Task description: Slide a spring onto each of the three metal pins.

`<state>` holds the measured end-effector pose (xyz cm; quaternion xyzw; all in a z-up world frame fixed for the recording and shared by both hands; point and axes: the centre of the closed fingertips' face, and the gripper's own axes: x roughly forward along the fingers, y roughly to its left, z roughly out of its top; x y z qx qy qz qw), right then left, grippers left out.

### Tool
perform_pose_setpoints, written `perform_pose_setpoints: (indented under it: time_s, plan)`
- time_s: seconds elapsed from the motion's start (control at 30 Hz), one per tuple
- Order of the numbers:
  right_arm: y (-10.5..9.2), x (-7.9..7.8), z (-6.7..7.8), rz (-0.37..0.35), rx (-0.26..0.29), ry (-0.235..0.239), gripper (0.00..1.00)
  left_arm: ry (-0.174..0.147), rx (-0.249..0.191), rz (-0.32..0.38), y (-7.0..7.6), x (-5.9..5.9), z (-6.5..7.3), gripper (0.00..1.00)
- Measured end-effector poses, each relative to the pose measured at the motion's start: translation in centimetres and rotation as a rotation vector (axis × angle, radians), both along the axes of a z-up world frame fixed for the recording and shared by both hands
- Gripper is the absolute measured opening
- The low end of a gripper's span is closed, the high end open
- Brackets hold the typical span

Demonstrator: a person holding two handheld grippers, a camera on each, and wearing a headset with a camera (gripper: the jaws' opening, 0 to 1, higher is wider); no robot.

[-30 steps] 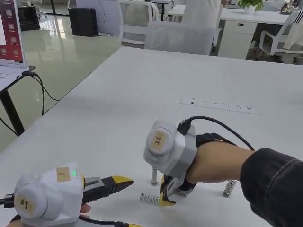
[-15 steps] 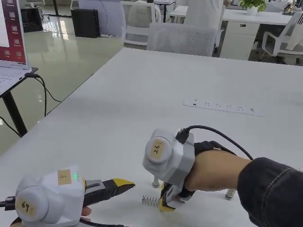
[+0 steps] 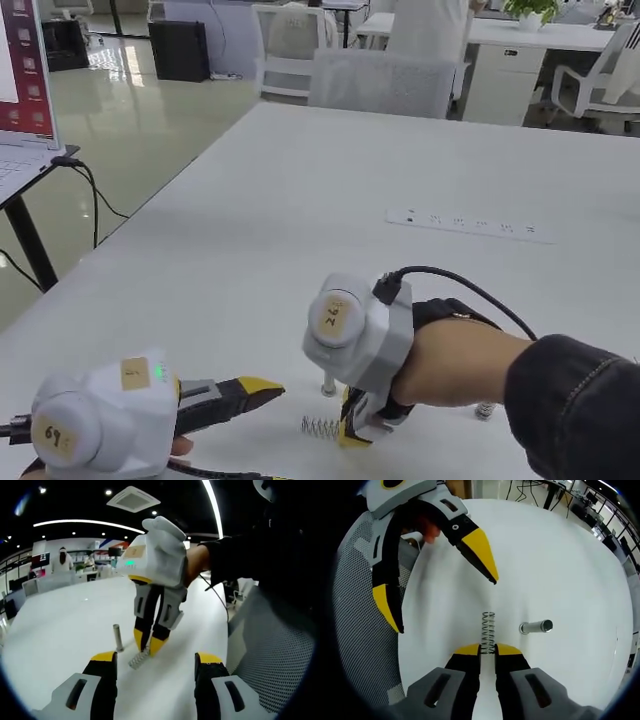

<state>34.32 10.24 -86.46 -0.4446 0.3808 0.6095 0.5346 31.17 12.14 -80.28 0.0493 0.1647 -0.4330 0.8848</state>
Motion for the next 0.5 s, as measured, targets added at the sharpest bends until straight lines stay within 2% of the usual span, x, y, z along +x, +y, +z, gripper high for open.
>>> perform_pose_setpoints:
  time_s: [0.37,0.5]
  plan:
    - [-0.3,-0.8,3.1,-0.012,0.055,0.040,0.08,-0.008,0.007,-0.024,-0.6,0.3,0.4,0.56]
    - [-0.7,-0.9,3.7,-0.011,0.063,0.028,0.08,-0.016,0.009,-0.033,-0.7,0.4,0.6,0.55]
